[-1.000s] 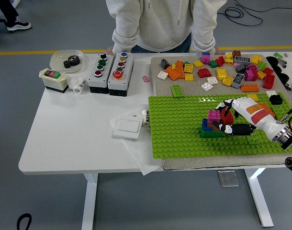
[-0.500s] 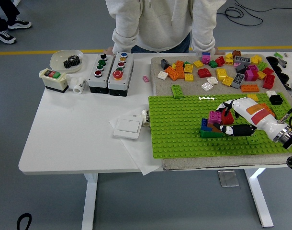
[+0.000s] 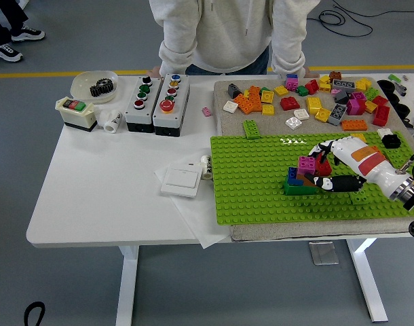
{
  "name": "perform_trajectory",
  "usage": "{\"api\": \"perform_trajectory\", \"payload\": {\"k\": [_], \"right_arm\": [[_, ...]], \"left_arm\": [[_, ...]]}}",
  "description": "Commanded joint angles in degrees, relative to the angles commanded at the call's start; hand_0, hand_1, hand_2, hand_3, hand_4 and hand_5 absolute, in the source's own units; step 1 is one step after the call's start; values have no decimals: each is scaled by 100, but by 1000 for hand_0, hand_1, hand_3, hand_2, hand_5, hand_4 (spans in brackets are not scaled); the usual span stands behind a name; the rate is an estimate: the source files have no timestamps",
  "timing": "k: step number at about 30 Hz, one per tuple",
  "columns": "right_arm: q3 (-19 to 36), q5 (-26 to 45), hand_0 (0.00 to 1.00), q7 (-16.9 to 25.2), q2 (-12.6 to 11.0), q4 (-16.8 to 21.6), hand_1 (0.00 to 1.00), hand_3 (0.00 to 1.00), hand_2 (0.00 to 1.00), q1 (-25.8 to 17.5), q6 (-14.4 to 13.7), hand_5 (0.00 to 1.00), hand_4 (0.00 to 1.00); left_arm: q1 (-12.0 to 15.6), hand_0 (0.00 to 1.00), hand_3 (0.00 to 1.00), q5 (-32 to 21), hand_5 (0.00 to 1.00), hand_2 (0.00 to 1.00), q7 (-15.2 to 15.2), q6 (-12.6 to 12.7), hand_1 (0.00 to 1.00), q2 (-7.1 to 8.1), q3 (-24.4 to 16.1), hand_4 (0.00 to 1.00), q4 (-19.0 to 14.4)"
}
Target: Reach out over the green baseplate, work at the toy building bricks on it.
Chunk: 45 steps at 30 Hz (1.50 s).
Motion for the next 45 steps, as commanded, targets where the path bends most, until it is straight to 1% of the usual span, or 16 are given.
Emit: {"api": "perform_trajectory", "payload": {"k": [7,8,13,14,19,20,25,26,31,32,38,39,44,45], "right_arm": [[-17,-85,293,0,-27,0,457,507,556,23,6,410,706],[-15,-93,324,0,-27,-1,484,519,590,22,5,397,726],[2,-149,324,0,-24,-7,484,519,590,23,-12,397,726],[4,-152,373,0,-24,-7,538,558,695,23,-13,401,772],[33,-171,373,0,-27,-17,538,558,695,17,-6,401,772],[34,-173,399,0,-27,-18,580,626,736,16,-4,404,796],[44,-179,399,0,-34,-15,580,626,736,7,7,404,796],[43,-180,406,0,-35,-14,588,663,747,6,10,405,822],[34,-173,406,0,-32,-10,588,663,747,0,8,405,822],[33,-170,420,0,-31,-9,596,683,752,0,7,405,824],[20,-145,420,0,-25,0,596,683,752,2,-7,405,824],[19,-143,421,0,-24,0,600,704,756,3,-9,398,827],[37,-159,421,0,-27,10,600,704,756,-4,6,398,827],[40,-165,426,0,-31,17,603,723,759,-8,8,405,845]], "left_arm": [[-1,746,596,-6,602,710,-2,7,753,0,3,665,2],[0,746,596,-6,602,708,-2,7,753,0,3,665,2],[-3,746,596,-12,602,708,-6,-1,753,0,8,665,1],[-3,746,596,-12,602,709,-6,-2,754,1,8,665,1],[-4,746,596,-24,602,709,-8,-6,754,2,14,665,0],[-4,746,596,-24,602,709,-8,-6,754,3,14,665,0],[-3,746,596,-28,602,709,-11,-14,754,2,17,665,-2],[-2,746,596,-30,602,709,-11,-16,753,3,17,665,-2],[0,746,596,-45,602,709,-11,-28,753,6,26,665,-5],[0,746,596,-45,602,708,-12,-30,753,6,27,665,-5],[8,746,596,-31,602,708,-16,-48,753,8,21,665,-8],[9,745,596,-27,601,707,-16,-50,753,9,18,665,-9],[16,745,596,-8,601,707,-17,-64,753,11,13,665,-12],[18,745,596,-9,602,708,-16,-65,753,12,14,666,-12]]}}
